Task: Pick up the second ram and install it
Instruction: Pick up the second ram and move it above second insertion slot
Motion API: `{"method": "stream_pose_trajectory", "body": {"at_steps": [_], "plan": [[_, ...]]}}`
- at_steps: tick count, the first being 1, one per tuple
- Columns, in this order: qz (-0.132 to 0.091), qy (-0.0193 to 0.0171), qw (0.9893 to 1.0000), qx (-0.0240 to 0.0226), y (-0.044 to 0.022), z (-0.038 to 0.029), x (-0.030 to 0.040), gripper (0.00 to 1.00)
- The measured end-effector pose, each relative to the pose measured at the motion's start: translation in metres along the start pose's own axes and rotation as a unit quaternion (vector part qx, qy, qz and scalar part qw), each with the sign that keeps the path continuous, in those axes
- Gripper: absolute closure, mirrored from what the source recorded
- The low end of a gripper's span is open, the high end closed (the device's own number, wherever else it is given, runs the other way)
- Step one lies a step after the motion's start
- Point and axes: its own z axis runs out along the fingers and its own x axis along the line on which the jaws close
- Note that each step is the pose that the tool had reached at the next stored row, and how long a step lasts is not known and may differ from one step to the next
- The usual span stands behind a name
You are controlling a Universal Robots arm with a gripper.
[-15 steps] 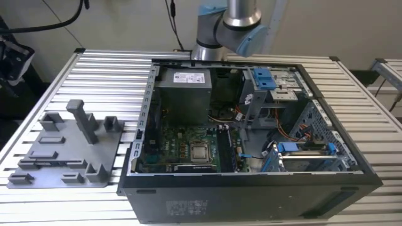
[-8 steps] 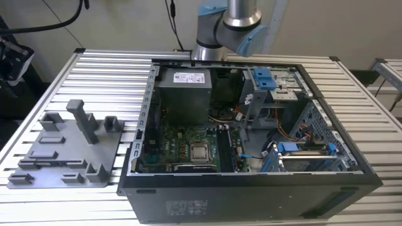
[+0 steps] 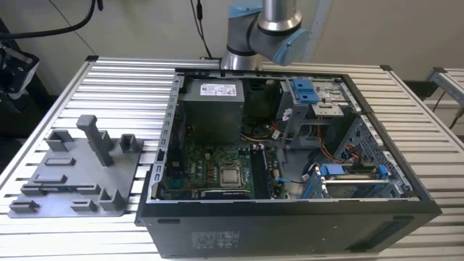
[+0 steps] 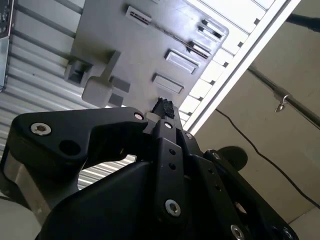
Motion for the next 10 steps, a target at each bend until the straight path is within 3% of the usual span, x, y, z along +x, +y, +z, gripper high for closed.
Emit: {"method": "stream_pose_trajectory", "body": {"at_steps": [6, 10], "plan": [[-0.003, 0.0002, 1.0, 0.0002, -0.0001, 0.0, 0.0, 0.89], [-0.018, 0.0009, 0.9998, 0.0012, -0.0001, 0.0, 0.0, 0.89]]}}
